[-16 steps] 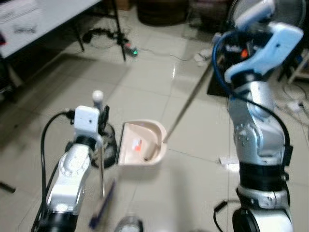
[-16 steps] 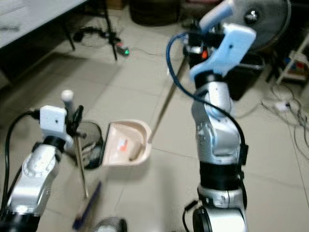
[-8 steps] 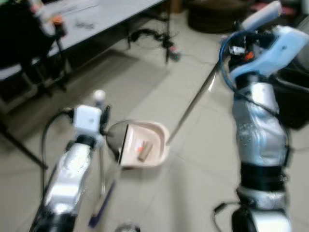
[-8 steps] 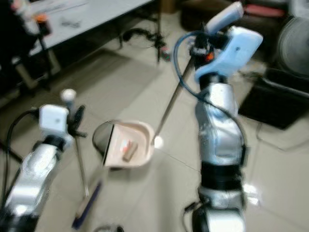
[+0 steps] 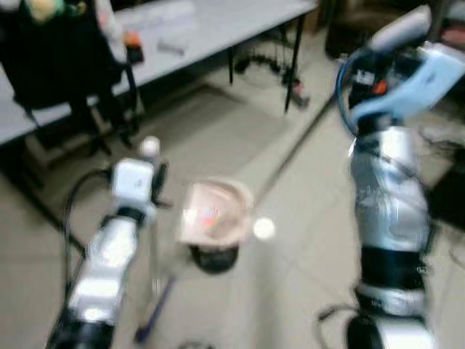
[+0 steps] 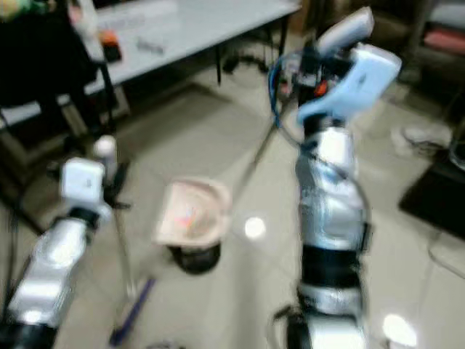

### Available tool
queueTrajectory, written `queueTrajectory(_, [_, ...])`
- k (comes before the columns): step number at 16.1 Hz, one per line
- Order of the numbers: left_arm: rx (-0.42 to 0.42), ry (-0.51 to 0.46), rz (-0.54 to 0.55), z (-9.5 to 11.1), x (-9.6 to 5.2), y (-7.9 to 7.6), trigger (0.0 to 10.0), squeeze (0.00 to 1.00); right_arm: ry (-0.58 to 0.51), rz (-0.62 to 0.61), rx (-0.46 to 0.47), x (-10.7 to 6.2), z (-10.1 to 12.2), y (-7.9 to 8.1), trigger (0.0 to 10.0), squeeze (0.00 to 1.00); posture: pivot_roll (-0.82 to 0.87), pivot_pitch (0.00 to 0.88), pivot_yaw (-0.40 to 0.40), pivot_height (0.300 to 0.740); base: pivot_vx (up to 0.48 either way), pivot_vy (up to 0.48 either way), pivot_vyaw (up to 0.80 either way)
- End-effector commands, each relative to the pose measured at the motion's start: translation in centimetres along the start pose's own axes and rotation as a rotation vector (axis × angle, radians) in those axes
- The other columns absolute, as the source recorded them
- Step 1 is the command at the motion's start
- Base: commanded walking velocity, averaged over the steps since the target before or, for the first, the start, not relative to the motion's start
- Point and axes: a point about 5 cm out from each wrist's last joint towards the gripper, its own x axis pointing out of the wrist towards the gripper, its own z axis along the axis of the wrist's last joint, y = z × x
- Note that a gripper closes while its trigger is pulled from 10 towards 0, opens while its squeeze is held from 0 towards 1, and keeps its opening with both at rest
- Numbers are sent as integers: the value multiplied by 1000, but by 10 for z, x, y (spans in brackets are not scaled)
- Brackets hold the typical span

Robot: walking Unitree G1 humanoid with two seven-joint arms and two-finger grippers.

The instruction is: Sweep floor

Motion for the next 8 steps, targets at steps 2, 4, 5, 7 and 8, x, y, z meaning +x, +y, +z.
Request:
queueTrajectory(2, [15,-44,-21,11,3,-3,10000,0,-84,-16,32,3,18,-4,10000,0,11,45,32,740,379,0,0])
queueTrajectory(4, [12,-43,-24,11,3,-4,10000,0,-93,-32,34,2,19,-7,10000,0,10,45,32,740,377,0,0])
queueTrajectory(5, [4,-49,-25,11,3,-5,10000,0,-99,-40,36,2,19,-9,10000,0,10,44,33,740,0,0,0])
queueTrajectory(7, [4,-43,-24,10,3,-5,10000,0,-102,-50,35,2,19,-11,10000,0,10,43,33,740,0,0,0])
queueTrajectory(8, [5,-43,-24,10,3,-5,10000,0,-103,-55,33,2,19,-12,10000,0,10,43,34,740,0,0,0])
